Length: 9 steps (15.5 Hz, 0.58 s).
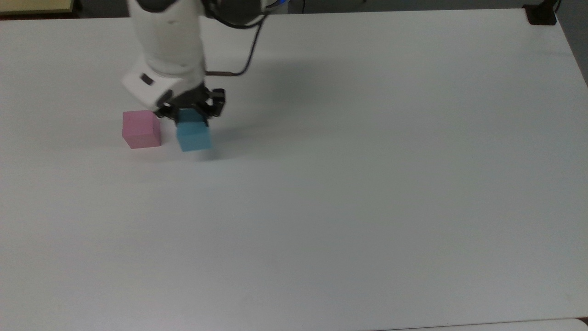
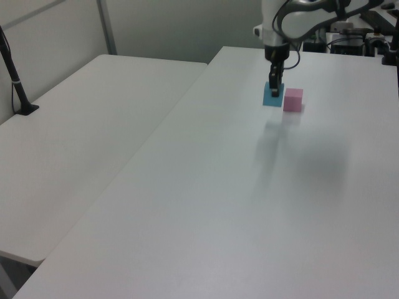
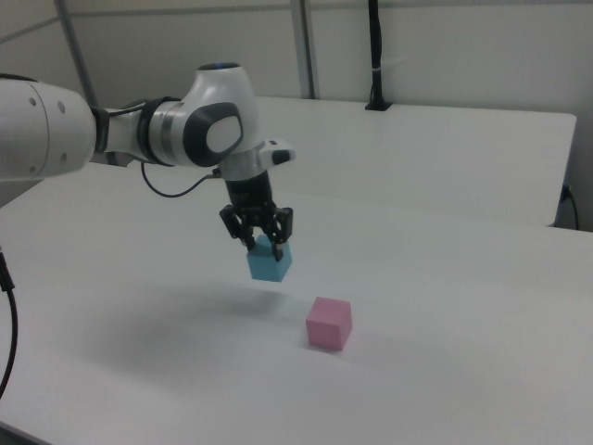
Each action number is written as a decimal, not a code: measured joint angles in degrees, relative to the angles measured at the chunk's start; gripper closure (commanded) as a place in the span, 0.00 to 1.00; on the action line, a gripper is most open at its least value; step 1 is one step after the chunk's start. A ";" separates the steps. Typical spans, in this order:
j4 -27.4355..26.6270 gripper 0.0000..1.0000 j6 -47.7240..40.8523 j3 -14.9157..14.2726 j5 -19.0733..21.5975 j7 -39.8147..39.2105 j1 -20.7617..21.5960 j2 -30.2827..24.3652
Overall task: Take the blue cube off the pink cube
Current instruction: 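Lift the light-blue cube off the pink cube and set it beside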
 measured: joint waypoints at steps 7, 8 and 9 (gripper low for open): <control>-0.43 0.00 7.06 0.04 -0.02 7.59 4.08 5.48; -0.04 0.00 7.06 0.04 -0.02 7.61 4.19 5.15; 0.35 0.00 6.97 0.05 -0.02 7.65 4.36 4.42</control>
